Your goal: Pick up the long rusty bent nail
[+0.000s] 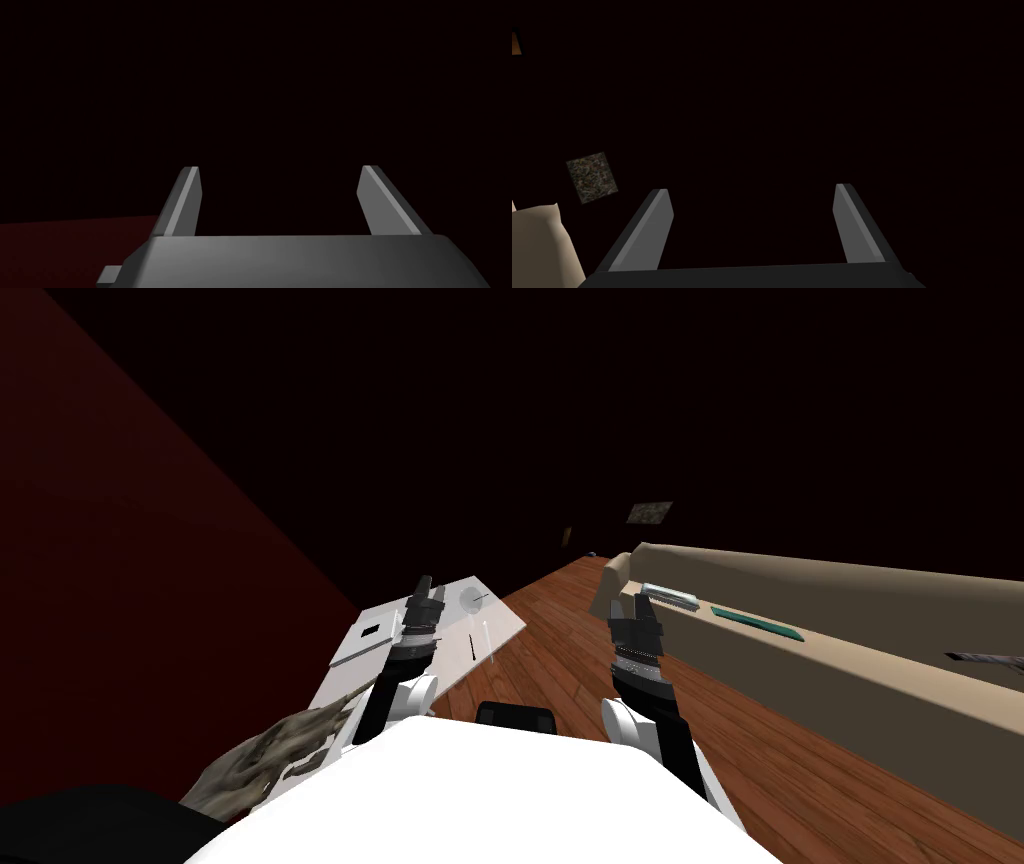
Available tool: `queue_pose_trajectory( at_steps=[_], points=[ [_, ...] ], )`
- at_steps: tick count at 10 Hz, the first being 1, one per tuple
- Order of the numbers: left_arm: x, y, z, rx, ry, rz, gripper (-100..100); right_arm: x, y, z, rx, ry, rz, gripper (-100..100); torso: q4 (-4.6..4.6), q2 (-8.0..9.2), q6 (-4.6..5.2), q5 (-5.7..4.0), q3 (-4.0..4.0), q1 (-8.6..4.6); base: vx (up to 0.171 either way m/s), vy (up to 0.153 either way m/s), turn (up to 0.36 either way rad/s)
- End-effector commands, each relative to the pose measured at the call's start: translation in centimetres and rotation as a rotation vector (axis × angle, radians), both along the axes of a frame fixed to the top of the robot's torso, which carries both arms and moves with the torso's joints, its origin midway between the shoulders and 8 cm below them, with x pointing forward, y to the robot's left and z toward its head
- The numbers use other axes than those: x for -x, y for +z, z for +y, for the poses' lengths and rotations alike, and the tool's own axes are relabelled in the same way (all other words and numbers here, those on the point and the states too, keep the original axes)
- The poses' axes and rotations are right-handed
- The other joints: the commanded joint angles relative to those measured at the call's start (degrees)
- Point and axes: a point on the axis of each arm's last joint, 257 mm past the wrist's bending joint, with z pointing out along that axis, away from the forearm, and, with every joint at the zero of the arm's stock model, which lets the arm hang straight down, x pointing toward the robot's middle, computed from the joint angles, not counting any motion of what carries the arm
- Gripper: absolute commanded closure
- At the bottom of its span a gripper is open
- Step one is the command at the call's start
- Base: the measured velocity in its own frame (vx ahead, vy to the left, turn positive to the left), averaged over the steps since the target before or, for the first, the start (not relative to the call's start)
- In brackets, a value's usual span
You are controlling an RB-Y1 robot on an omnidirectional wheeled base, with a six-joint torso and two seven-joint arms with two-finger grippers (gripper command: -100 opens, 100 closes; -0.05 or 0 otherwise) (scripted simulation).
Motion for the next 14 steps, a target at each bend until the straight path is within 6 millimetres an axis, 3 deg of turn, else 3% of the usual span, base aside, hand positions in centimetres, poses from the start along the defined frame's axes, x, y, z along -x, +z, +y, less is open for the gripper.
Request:
queue_pose_trajectory(
  at_steps=[1,7,14],
  points=[
    [-0.7,-0.9,0.0,-0.019,-0.007,0.033,-100,0.0,0.0,0.0,0.000,0.000,0.000,0,0.00,0.00,0.00,0.00,0.00,0.00,-0.011,0.003,-0.053],
    [-4.2,-5.8,1.8,-0.024,0.012,0.196,-100,0.0,0.0,0.0,0.000,0.000,0.000,0,0.03,0.13,0.01,0.02,0.07,0.07,-0.036,0.016,-0.071],
    [-8.6,-14.3,5.6,0.020,0.071,0.458,-100,0.0,0.0,0.0,0.000,0.000,0.000,0,0.06,0.24,0.00,0.02,0.14,0.08,-0.066,0.019,-0.103]
  ],
)
